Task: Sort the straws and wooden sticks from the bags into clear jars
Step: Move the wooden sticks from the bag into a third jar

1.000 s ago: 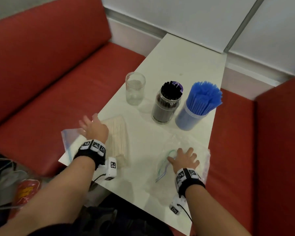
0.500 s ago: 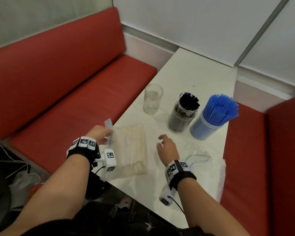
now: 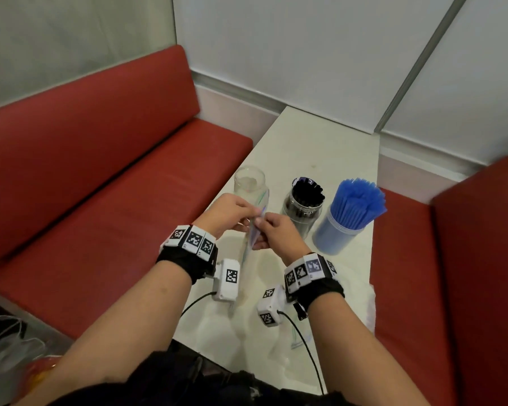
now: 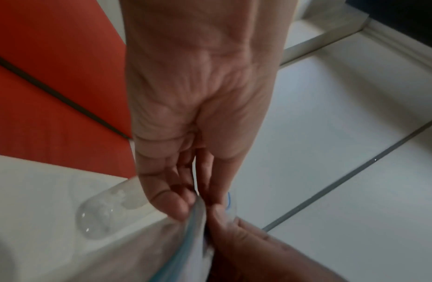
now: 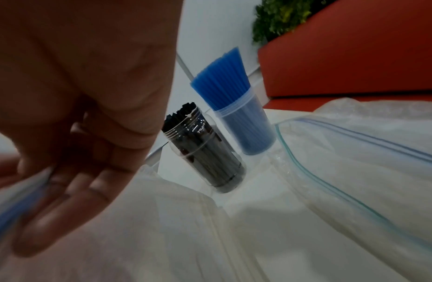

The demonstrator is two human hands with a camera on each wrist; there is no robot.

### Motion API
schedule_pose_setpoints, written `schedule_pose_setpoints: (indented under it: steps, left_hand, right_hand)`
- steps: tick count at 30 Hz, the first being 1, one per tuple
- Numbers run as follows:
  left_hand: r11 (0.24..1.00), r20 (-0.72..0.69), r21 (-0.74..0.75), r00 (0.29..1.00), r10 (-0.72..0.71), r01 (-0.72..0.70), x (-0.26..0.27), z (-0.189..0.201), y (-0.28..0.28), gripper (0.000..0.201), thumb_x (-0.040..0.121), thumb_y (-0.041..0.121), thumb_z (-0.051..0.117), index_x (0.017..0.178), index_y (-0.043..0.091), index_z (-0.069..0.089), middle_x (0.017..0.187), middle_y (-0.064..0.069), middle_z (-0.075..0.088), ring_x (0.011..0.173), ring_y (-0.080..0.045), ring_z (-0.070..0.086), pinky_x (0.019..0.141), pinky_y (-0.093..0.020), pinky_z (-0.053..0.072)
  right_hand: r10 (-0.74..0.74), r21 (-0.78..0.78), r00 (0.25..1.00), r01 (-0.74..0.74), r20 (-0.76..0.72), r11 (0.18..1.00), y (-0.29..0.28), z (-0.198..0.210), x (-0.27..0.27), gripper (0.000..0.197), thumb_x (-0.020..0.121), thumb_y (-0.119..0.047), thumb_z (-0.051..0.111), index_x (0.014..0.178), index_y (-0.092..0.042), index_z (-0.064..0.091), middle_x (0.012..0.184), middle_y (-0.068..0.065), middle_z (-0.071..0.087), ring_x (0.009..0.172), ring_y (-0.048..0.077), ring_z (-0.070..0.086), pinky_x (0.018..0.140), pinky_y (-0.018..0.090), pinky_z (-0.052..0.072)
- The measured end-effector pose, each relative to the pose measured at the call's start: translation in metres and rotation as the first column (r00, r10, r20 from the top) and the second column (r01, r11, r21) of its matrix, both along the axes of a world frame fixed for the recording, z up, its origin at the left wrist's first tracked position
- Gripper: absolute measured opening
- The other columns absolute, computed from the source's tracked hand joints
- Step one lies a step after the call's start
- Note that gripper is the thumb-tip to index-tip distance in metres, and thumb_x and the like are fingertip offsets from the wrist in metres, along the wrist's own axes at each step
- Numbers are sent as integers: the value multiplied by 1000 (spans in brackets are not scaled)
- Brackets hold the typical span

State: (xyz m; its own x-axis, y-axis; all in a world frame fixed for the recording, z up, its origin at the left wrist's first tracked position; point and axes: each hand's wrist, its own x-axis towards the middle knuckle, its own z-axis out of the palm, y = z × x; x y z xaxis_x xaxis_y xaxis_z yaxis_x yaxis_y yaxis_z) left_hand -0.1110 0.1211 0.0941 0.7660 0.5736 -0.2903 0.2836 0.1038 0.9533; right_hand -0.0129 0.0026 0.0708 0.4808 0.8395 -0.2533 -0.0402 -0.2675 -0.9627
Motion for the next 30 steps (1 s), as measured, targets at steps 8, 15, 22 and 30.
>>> schedule_pose_setpoints:
  steps: [8, 15, 22, 30]
  left_hand:
    - [830, 70, -455, 917, 393, -322, 12, 0, 13, 31, 89, -18, 35, 82, 3, 56, 57, -9, 63, 47, -15, 63, 49, -28, 55]
    - [927, -59, -373, 998, 4, -25, -7, -34, 34, 31, 87, 20, 73, 117, 14, 67, 71, 3, 58, 49, -7, 36, 37, -17, 28]
    - [922, -655, 16, 701, -282, 386, -20, -46, 39, 33, 91, 38, 62, 96, 6, 69, 65, -7, 58, 51, -24, 59, 55, -26, 52]
    - [397, -210, -863, 936, 284, -314, -5, -65, 34, 23, 105, 17, 42, 103, 1, 59, 92, -26, 68, 103, -38, 63, 77, -57, 53]
  right_hand:
    - [-356, -61, 742, 393, -568, 918, -21, 4, 31, 29, 101, -1, 38, 77, -3, 55, 81, 19, 68, 73, 28, 71, 75, 40, 59]
    - [-475, -241, 441, 488, -761, 839, -32, -2, 52, 21, 98, 5, 39, 85, -6, 50, 78, 8, 52, 69, 16, 50, 67, 21, 49]
    - [-297, -193, 194, 424, -935, 885, -23, -16, 56, 45, 105, -21, 48, 65, -27, 29, 55, -10, 24, 41, 7, 21, 42, 13, 28]
    - [-323, -391, 776, 107, -542, 914, -35, -31, 48, 21, 98, -15, 56, 77, -12, 60, 52, -3, 45, 35, 9, 37, 35, 19, 34]
